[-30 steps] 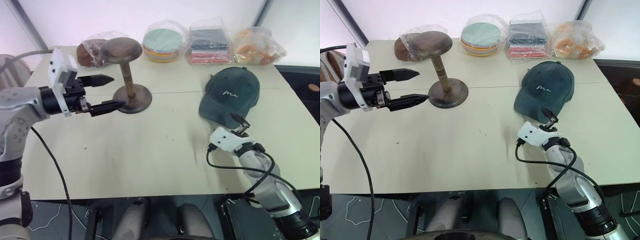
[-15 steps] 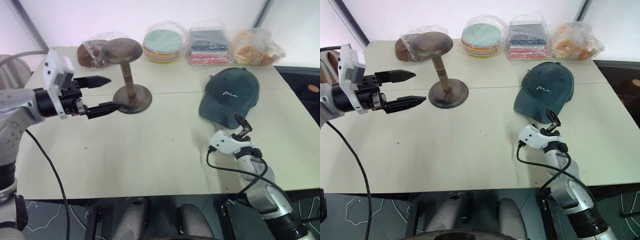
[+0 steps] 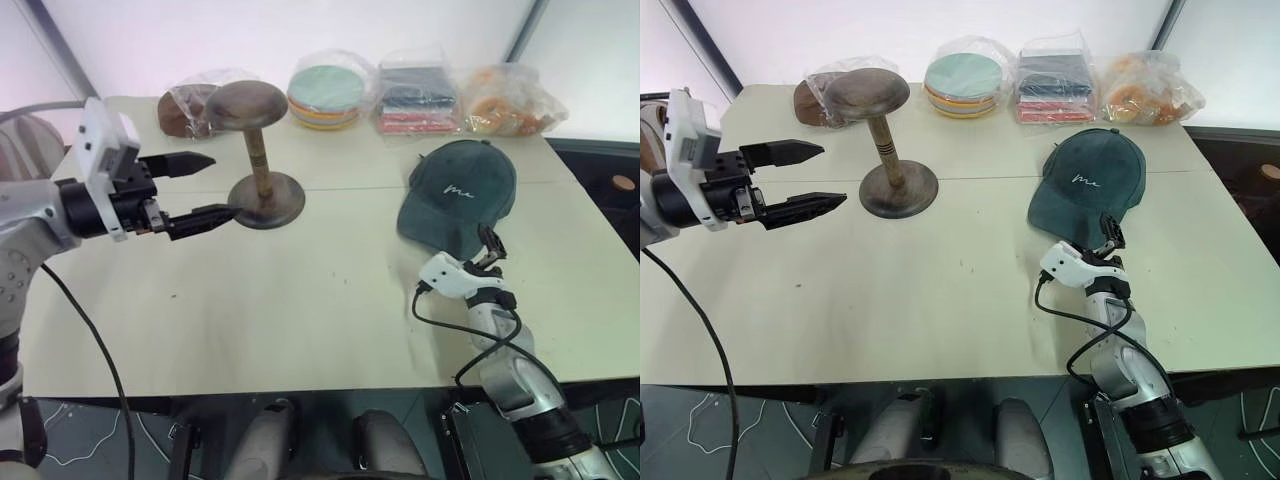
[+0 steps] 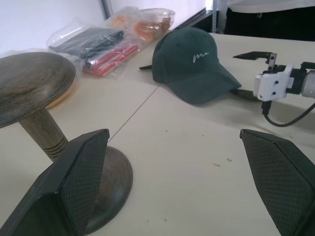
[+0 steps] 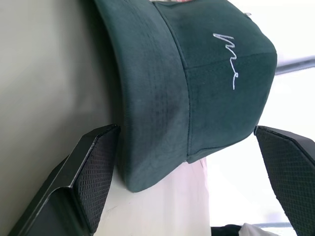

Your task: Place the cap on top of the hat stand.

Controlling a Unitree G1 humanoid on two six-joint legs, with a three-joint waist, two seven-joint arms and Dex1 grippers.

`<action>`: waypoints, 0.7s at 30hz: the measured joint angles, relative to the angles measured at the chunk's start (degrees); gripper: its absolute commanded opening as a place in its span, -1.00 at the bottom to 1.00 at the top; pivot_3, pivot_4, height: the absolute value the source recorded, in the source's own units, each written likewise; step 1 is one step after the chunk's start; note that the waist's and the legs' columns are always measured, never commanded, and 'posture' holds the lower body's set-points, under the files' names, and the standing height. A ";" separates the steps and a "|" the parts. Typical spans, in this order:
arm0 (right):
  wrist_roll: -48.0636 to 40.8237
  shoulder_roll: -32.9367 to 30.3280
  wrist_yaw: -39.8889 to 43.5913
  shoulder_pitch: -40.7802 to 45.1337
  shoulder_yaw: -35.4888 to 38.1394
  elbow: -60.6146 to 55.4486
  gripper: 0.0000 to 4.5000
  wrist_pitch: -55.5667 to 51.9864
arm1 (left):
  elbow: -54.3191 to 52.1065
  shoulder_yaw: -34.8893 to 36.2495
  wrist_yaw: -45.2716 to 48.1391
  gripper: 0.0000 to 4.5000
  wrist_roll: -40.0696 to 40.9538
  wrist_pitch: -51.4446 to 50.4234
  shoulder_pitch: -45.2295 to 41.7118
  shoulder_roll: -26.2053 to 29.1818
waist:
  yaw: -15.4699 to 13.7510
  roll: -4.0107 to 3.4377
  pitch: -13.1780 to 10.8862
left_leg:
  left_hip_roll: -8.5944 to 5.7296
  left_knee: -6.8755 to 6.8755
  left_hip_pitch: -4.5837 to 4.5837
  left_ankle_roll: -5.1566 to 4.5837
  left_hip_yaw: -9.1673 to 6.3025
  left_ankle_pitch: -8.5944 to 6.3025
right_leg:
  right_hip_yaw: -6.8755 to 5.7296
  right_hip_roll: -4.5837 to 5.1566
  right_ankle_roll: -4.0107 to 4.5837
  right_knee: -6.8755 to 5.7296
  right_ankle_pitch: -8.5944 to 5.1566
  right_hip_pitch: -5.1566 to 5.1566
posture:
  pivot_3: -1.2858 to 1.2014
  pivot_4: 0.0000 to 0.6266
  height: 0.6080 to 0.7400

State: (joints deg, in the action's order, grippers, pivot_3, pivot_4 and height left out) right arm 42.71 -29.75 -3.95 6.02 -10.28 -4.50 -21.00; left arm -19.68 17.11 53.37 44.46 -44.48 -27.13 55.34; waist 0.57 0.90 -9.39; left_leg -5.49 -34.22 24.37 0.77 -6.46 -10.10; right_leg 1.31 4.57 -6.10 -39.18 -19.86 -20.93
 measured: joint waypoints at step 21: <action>-1.25 1.21 -4.82 3.27 1.84 6.51 -0.98 1.77 | -0.73 0.23 -1.05 1.00 0.03 -0.04 0.14 0.36 | 0.16 0.25 0.15 | 0.01 0.04 -0.05 0.01 0.00 0.00 | 0.03 -0.02 0.01 0.00 0.00 0.01 | 0.03 -0.52 1.00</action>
State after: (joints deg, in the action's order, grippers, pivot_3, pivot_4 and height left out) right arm 41.46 -28.55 -8.77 9.30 -8.45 2.00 -19.23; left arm -20.41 17.33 52.32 44.49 -44.52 -26.99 55.70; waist 0.74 1.15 -9.23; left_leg -5.48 -34.18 24.31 0.77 -6.46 -10.10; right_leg 1.33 4.55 -6.10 -39.18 -19.86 -20.92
